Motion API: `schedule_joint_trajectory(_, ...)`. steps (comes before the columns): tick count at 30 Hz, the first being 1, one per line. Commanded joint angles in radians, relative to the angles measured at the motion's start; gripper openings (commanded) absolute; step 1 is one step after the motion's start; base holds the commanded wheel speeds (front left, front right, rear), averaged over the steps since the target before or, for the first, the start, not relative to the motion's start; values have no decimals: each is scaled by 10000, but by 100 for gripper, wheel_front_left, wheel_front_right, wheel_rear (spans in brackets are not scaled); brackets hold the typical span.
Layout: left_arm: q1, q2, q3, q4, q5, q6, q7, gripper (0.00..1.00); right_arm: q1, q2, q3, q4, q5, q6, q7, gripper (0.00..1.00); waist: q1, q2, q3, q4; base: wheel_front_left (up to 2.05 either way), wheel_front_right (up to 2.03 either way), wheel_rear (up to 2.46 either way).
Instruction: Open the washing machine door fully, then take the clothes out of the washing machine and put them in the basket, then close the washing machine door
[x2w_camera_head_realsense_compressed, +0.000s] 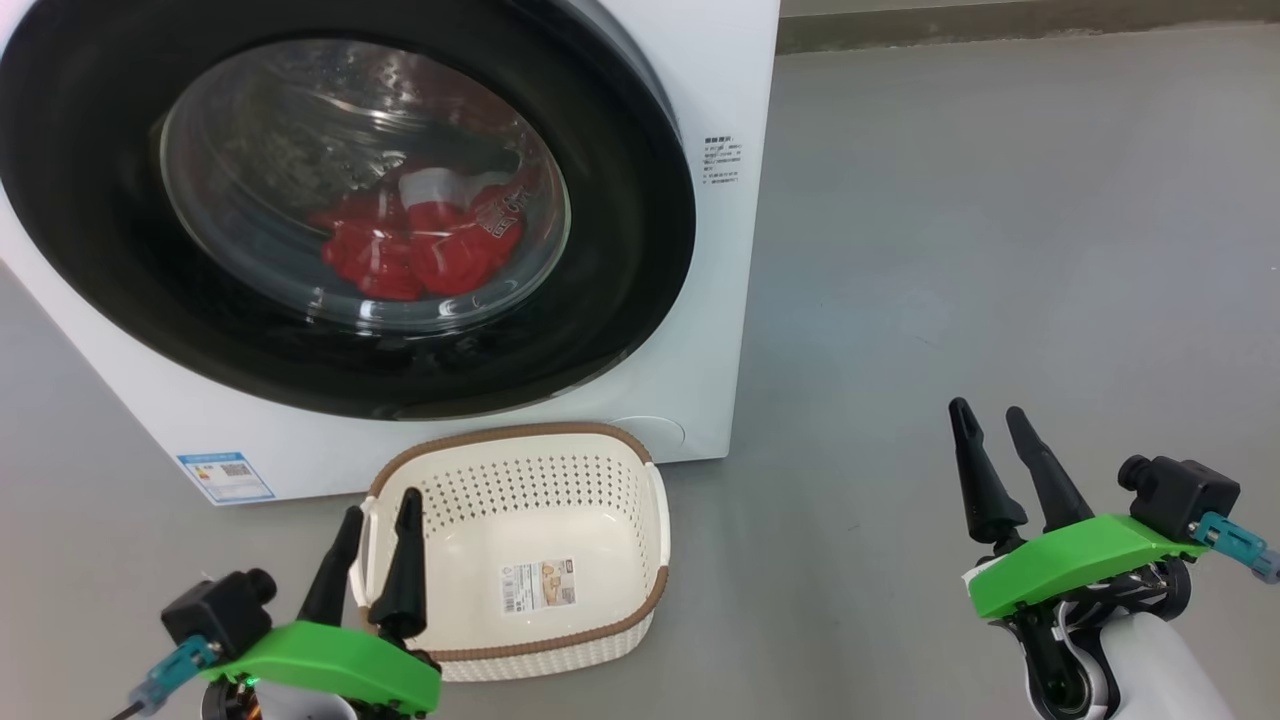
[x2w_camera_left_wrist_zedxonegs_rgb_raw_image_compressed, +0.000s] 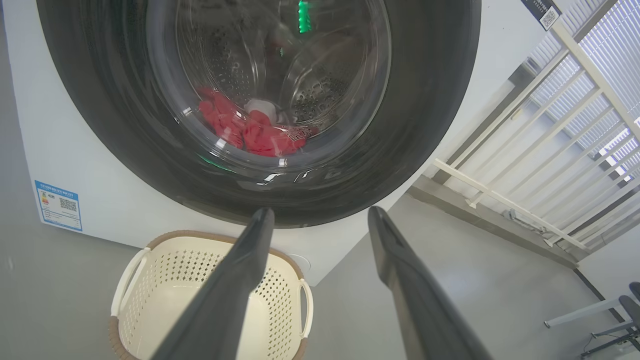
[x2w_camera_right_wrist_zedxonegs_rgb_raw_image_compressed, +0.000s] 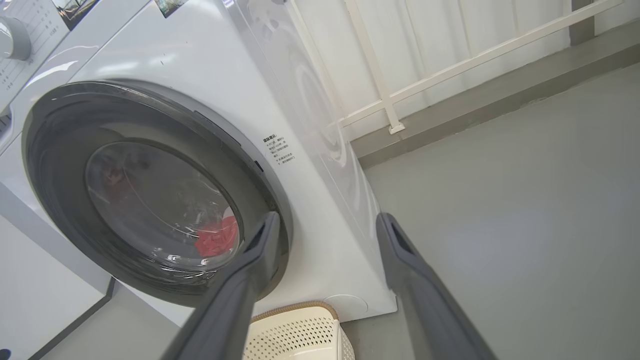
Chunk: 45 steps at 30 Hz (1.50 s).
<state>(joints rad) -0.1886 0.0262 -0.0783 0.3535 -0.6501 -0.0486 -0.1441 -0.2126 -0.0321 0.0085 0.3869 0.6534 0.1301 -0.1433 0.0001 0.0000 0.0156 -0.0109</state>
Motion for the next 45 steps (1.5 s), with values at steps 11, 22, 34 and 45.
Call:
schedule_joint_trajectory(11, -710, 202, 70, -151, 1411, 223, -462, 100, -746, -120, 225, -168, -1501, 5, -476, 100, -1, 0, -105, -10, 0, 0, 0)
schedule_joint_trajectory(22, -864, 218, 11, -48, 2440, 400, -760, 100, -954, -145, 415, 86, -2584, 6, -771, 100, -1, 0, -187, -30, 0, 0, 0)
schedule_joint_trajectory(34, -1077, 238, -77, -274, 3723, 557, -1116, 100, -1270, -176, 554, 278, -3886, 6, -1124, 100, -1, 0, -91, -14, 0, 0, 0)
schedule_joint_trajectory(45, -1166, 247, -39, -400, 4065, 543, -1177, 100, -1365, -181, 552, 173, -4116, 6, -1184, 100, -1, 0, 4, -33, 0, 0, 0)
